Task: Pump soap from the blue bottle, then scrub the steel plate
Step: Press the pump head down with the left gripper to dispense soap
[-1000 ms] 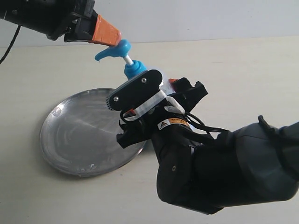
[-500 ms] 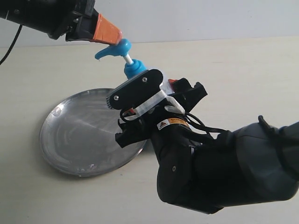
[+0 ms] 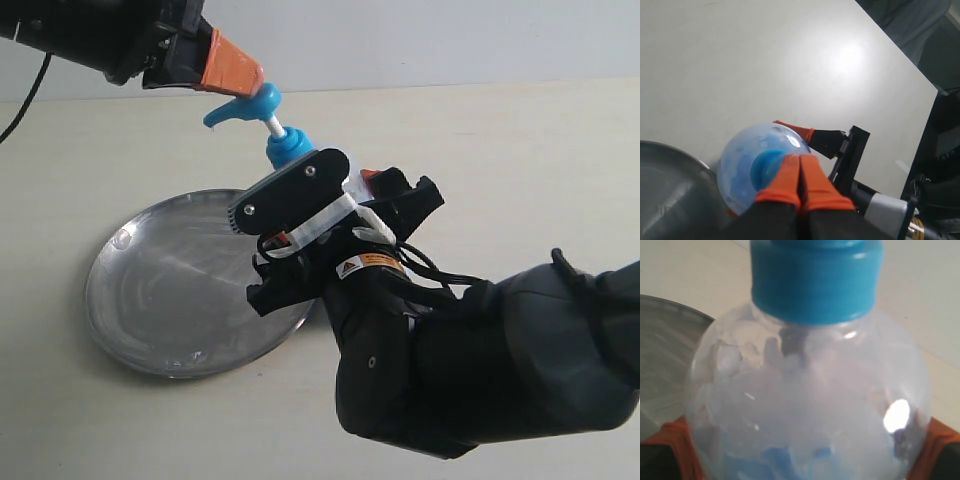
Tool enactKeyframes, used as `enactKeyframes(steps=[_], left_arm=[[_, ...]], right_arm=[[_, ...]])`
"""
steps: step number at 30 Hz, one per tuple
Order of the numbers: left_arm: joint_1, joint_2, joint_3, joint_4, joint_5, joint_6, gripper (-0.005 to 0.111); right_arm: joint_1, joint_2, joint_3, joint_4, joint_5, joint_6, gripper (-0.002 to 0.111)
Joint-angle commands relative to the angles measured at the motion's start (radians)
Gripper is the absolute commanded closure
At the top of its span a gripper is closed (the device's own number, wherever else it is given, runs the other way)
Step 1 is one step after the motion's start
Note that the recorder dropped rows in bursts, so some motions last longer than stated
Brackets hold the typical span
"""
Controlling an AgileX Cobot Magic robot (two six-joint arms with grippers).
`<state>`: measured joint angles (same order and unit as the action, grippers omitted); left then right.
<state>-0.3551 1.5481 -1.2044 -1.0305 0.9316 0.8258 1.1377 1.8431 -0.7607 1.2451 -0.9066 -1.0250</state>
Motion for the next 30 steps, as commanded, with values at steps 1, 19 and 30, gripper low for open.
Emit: enactKeyframes(steps=[1, 19, 30], left_arm=[[-0.007, 0.011, 0.003, 0.065, 0.018, 0.007, 0.107], [-0.064, 0.025, 0.007, 0.155, -0.028, -0.020, 0.107], [-0.066, 0.071, 0.009, 0.151, -0.004, -0.020, 0.107]], right_arm=[[0.002, -0.012, -0.014, -0.060, -0.070, -0.003, 0.108], [0.002, -0.012, -0.014, -0.108, -0.068, 0.005, 0.108], [0.002, -0.012, -0.014, -0.128, -0.073, 0.034, 0.108]])
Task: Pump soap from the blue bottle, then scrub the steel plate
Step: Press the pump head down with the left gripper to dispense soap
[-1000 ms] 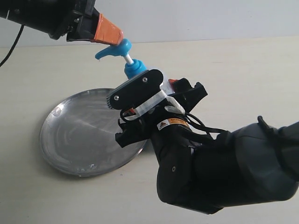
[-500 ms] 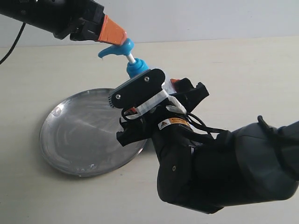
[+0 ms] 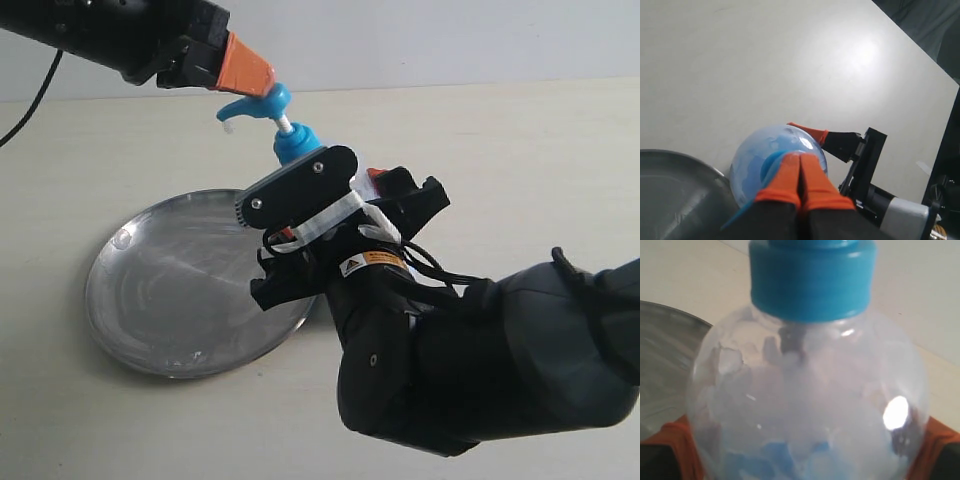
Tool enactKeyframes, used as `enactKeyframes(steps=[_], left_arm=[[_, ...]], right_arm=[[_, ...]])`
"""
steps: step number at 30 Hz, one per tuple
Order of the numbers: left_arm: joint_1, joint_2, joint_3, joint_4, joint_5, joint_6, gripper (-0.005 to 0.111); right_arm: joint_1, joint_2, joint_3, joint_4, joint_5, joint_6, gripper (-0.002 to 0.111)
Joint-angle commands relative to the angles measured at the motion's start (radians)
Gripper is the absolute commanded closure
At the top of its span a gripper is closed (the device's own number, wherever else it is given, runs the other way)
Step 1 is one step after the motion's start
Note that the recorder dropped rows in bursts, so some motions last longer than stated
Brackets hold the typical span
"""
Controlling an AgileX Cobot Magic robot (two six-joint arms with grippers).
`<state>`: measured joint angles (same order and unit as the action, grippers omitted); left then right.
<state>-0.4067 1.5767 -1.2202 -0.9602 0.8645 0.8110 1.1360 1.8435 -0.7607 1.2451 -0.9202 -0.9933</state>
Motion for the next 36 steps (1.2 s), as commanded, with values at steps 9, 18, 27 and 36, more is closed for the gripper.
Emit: enactKeyframes(steps=[9, 18, 27, 36], left_arm=[[-0.014, 0.042, 0.059, 0.083, 0.051, -0.007, 0.107], [-0.014, 0.042, 0.105, 0.083, -0.007, -0.005, 0.107], [-0.014, 0.042, 0.107, 0.083, -0.007, -0.002, 0.107], [-0.073, 0.042, 0.106, 0.113, -0.012, 0.011, 0.107]], right_arm=[[0.004, -0.013, -0.014, -0.156, -0.062, 0.027, 0.108], [0.004, -0.013, -0.014, -0.174, -0.069, 0.031, 0.108], [0.004, -0.013, -0.014, -0.190, -0.071, 0.036, 0.108], [0.004, -0.013, -0.014, -0.229, -0.076, 0.056, 0.108]])
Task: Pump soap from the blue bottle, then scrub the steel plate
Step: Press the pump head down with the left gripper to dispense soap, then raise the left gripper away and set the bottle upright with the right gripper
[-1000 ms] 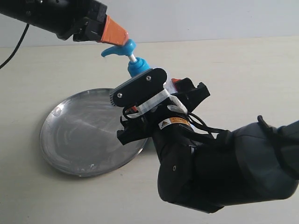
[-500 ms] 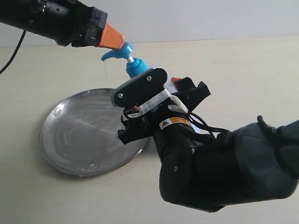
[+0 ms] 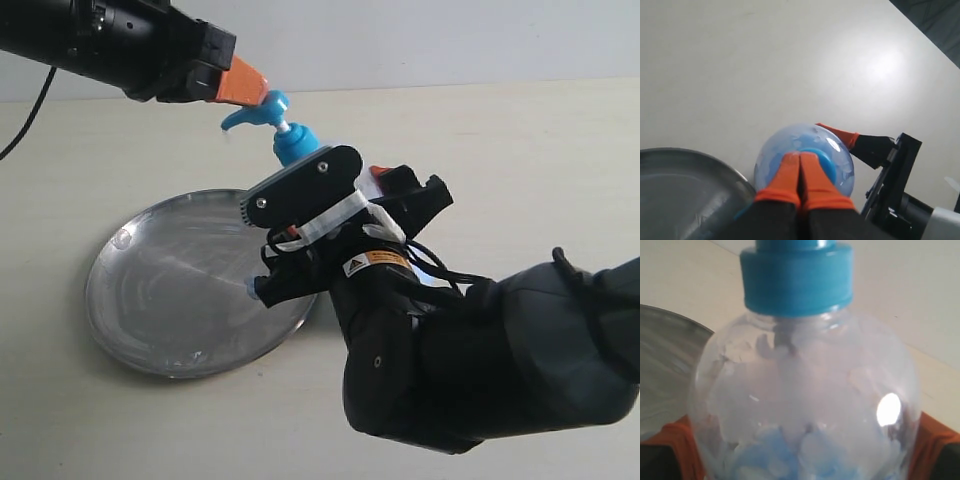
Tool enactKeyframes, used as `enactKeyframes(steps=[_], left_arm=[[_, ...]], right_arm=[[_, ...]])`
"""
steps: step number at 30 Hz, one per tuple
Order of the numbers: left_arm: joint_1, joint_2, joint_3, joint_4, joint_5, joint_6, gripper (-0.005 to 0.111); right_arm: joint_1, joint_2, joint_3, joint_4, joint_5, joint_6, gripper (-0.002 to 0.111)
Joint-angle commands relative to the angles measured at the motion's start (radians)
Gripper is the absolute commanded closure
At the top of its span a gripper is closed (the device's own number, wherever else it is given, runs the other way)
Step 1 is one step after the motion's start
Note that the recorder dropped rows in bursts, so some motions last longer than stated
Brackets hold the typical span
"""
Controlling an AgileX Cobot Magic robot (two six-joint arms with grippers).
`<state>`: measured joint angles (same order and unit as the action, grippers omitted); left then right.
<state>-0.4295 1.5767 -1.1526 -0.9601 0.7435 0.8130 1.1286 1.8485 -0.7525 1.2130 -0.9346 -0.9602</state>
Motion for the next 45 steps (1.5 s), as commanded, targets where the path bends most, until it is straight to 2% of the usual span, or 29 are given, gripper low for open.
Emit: enactKeyframes(steps=[1, 15, 35, 45], left_arm=[[-0.050, 0.042, 0.040, 0.113, 0.109, 0.010, 0.107], [-0.052, 0.055, 0.044, 0.110, 0.111, 0.012, 0.107], [-0.052, -0.097, 0.042, 0.084, -0.082, 0.020, 0.107], [-0.048, -0.187, -0.017, 0.083, -0.106, 0.018, 0.107]], right_arm=[[0.011, -0.018, -0.022, -0.202, -0.061, 0.026, 0.108], [0.011, -0.018, -0.022, -0.218, -0.083, 0.072, 0.108], [0.011, -0.020, -0.022, -0.098, -0.166, 0.020, 0.108], [0.011, -0.020, -0.022, -0.078, -0.166, 0.021, 0.108]])
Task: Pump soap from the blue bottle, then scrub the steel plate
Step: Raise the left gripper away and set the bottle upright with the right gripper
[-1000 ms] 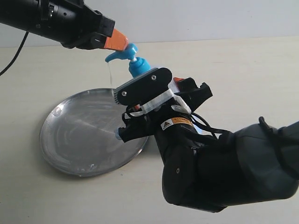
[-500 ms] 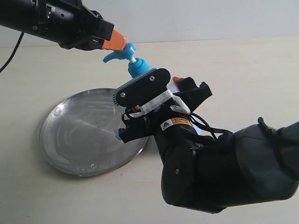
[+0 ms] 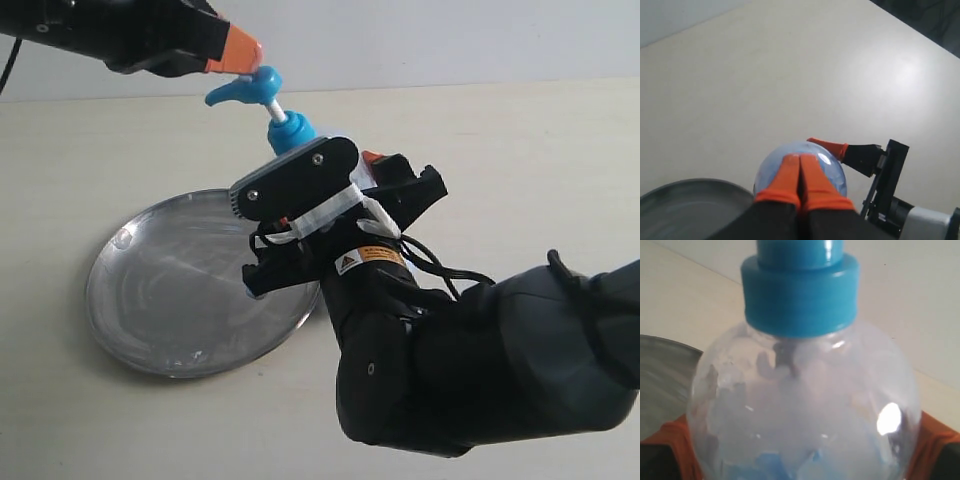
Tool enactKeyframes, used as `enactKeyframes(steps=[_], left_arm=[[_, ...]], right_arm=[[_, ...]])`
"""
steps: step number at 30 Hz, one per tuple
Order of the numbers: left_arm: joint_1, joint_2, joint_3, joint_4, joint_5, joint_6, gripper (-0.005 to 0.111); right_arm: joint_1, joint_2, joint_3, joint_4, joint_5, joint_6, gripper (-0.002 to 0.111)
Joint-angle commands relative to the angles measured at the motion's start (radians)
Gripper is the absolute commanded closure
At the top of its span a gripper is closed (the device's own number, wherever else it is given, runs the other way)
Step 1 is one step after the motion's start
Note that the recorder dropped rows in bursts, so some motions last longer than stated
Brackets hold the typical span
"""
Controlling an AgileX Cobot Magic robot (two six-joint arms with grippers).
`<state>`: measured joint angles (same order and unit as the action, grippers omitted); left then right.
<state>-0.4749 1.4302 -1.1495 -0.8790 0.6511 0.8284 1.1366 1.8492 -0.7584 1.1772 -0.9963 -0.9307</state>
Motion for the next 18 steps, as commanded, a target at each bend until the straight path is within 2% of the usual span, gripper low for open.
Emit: enactKeyframes(steps=[1, 13, 18], left_arm=[[-0.002, -0.051, -0.022, 0.002, -0.023, 0.001, 0.107], [-0.002, -0.181, -0.022, 0.015, -0.083, -0.036, 0.107], [0.022, -0.212, -0.022, 0.043, -0.081, -0.083, 0.107]], right_arm=[[0.003, -0.020, -0.017, -0.031, -0.104, -0.008, 0.108], [0.003, -0.049, -0.006, 0.041, -0.108, 0.005, 0.108], [-0.005, -0.106, 0.072, 0.014, -0.141, 0.148, 0.108]])
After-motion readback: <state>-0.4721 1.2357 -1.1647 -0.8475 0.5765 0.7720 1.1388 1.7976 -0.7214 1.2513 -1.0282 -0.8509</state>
